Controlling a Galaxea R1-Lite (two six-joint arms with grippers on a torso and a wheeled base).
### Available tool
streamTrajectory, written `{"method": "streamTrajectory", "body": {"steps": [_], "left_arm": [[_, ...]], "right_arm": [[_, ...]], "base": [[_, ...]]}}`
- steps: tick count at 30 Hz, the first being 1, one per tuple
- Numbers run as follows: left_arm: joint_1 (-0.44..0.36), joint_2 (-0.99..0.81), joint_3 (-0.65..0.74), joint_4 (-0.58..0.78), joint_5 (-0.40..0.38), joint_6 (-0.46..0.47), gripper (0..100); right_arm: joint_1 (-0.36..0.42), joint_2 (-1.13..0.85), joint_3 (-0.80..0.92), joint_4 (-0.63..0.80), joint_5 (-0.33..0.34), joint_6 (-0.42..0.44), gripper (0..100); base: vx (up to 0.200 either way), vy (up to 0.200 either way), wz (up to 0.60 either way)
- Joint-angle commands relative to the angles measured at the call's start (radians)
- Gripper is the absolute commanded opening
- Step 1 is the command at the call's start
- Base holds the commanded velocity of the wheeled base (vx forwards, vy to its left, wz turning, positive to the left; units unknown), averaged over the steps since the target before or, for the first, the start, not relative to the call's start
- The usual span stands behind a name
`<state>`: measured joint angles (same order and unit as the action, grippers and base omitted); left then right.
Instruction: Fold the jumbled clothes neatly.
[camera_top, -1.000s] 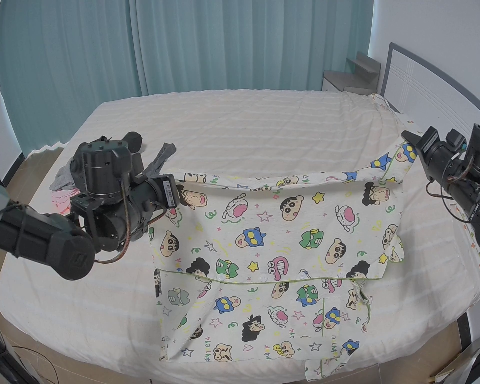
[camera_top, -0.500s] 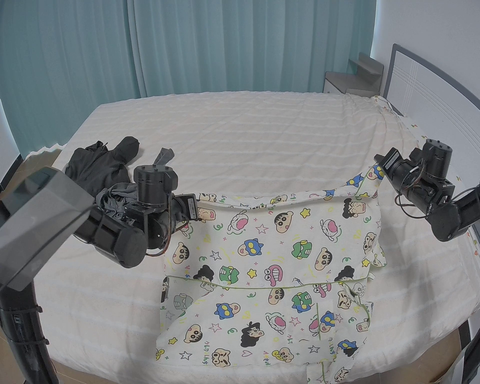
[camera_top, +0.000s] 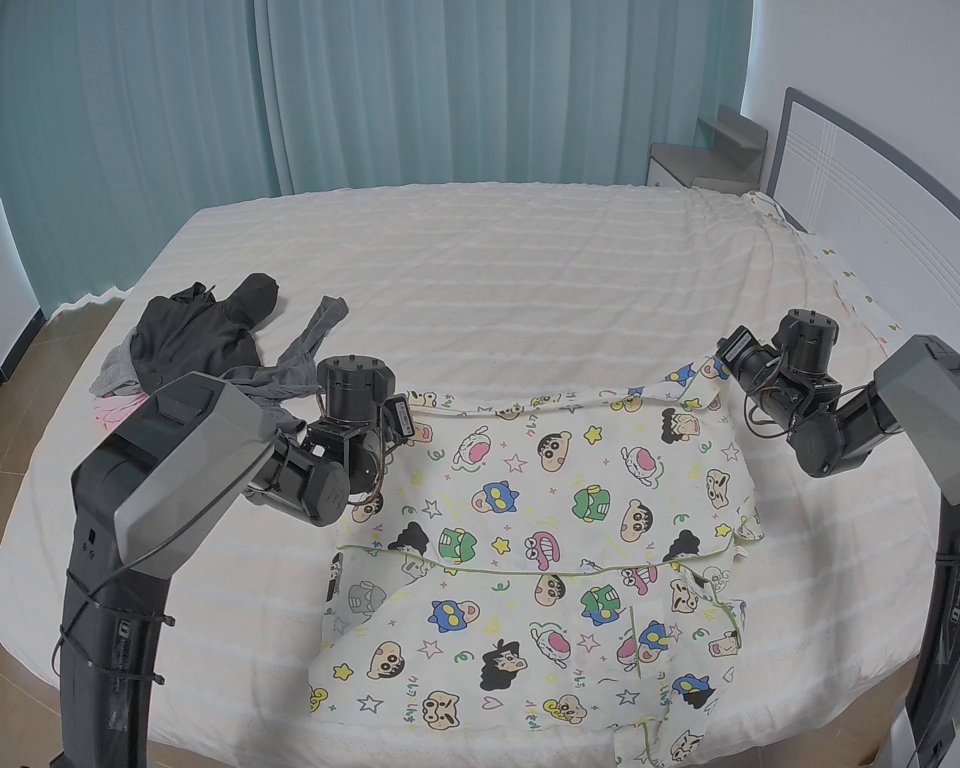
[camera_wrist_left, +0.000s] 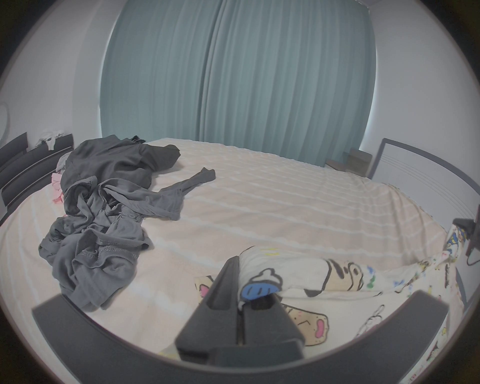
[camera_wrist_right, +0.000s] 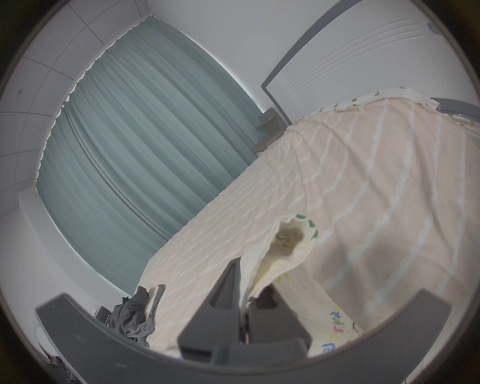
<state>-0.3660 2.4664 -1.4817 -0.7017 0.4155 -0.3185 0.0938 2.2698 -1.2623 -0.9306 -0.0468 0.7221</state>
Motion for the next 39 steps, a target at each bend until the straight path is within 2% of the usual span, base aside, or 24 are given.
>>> {"method": "streamTrajectory", "body": {"steps": [1, 5, 6, 9, 12, 15, 16, 17, 20, 22, 26, 28, 29, 32, 34, 35, 36, 37, 39], "left_arm": [[0.035, 0.146, -0.141, -0.001, 0.049, -0.008, 0], [0.045, 0.189, -0.203, -0.001, 0.052, -0.011, 0], [0.045, 0.204, -0.219, -0.001, 0.052, -0.011, 100], [0.045, 0.249, -0.281, -0.002, 0.055, -0.010, 100], [0.059, 0.256, -0.304, -0.001, 0.091, -0.008, 100], [0.087, 0.246, -0.331, -0.001, 0.095, -0.008, 100], [0.088, 0.246, -0.335, -0.001, 0.097, -0.008, 100], [0.113, 0.235, -0.365, -0.001, 0.104, -0.008, 100], [0.150, 0.204, -0.379, -0.001, 0.117, -0.008, 100], [0.162, 0.177, -0.364, -0.002, 0.118, -0.010, 100], [0.171, 0.052, -0.224, 0.001, 0.118, -0.050, 100], [0.171, 0.014, -0.175, 0.004, 0.115, -0.057, 100], [0.171, -0.067, -0.074, 0.004, 0.108, -0.076, 100], [0.171, -0.165, 0.049, 0.002, 0.078, -0.106, 100], [0.171, -0.225, 0.118, 0.005, 0.035, -0.139, 100], [0.171, -0.225, 0.118, 0.005, 0.035, -0.139, 100], [0.168, -0.276, 0.189, 0.010, 0.005, -0.166, 100], [0.165, -0.293, 0.221, 0.010, -0.003, -0.172, 100], [0.162, -0.311, 0.255, 0.008, -0.007, -0.174, 100]], "right_arm": [[-0.009, 0.149, -0.115, 0.000, -0.008, 0.008, 100], [-0.002, 0.178, -0.181, 0.006, 0.002, 0.019, 100], [0.000, 0.188, -0.203, 0.007, 0.001, 0.020, 100], [0.000, 0.208, -0.236, 0.007, -0.004, 0.028, 100], [-0.008, 0.195, -0.229, 0.001, -0.007, 0.056, 100], [-0.037, 0.143, -0.233, 0.012, 0.005, 0.189, 100], [-0.039, 0.140, -0.233, 0.012, 0.007, 0.195, 100], [-0.052, 0.117, -0.233, 0.027, 0.039, 0.264, 100], [-0.072, 0.099, -0.239, 0.101, 0.096, 0.339, 100], [-0.075, 0.093, -0.269, 0.170, 0.104, 0.399, 100], [-0.078, 0.096, -0.434, 0.340, 0.108, 0.583, 100], [-0.078, 0.100, -0.480, 0.380, 0.110, 0.608, 100], [-0.082, 0.111, -0.580, 0.466, 0.110, 0.665, 100], [-0.097, 0.105, -0.644, 0.526, 0.113, 0.775, 100], [-0.118, 0.083, -0.666, 0.533, 0.147, 0.889, 100], [-0.118, 0.083, -0.666, 0.533, 0.147, 0.889, 100], [-0.140, 0.082, -0.692, 0.546, 0.237, 0.985, 100], [-0.141, 0.088, -0.704, 0.567, 0.266, 0.994, 100], [-0.143, 0.102, -0.724, 0.615, 0.271, 0.994, 100]], "base": [[0.000, 0.000, 0.00], [0.000, 0.000, 0.00], [0.000, 0.000, 0.00], [0.000, 0.000, 0.00], [0.000, 0.000, 0.00], [0.000, 0.000, 0.00], [0.000, 0.000, 0.00], [0.000, 0.000, 0.00], [0.000, 0.000, 0.00], [0.000, 0.000, 0.00], [0.000, 0.000, 0.00], [0.000, 0.000, 0.00], [0.000, 0.000, 0.00], [0.000, 0.000, 0.00], [0.000, 0.000, 0.00], [0.000, 0.000, 0.00], [0.000, 0.000, 0.00], [0.000, 0.000, 0.00], [0.000, 0.000, 0.00]]}}
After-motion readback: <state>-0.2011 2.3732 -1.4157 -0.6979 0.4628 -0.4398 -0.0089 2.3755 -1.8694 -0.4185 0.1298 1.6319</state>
